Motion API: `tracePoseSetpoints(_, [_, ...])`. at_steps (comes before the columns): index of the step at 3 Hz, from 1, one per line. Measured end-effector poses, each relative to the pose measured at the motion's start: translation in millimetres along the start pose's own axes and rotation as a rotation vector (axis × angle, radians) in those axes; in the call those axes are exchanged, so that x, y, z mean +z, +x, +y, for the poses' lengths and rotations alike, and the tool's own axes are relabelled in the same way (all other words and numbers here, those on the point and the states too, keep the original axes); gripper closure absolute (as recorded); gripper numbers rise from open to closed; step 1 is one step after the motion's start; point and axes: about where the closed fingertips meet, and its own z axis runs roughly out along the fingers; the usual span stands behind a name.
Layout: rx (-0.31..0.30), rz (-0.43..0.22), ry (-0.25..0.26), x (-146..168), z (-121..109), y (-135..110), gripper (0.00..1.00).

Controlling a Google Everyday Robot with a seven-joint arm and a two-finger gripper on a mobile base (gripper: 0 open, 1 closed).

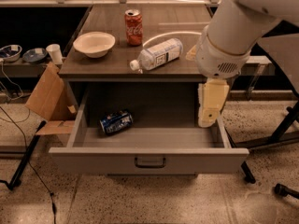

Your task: Pick pepsi can from top drawer and place on counter

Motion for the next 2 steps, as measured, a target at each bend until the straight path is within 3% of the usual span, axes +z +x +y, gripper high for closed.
tracePoseSetpoints(1, [-0.126, -0.033, -0.010, 22.1, 8.3, -32.0, 0.00])
tracePoseSetpoints(2, [-0.317, -0.052, -0.046, 46.0, 15.5, -72.8, 0.00])
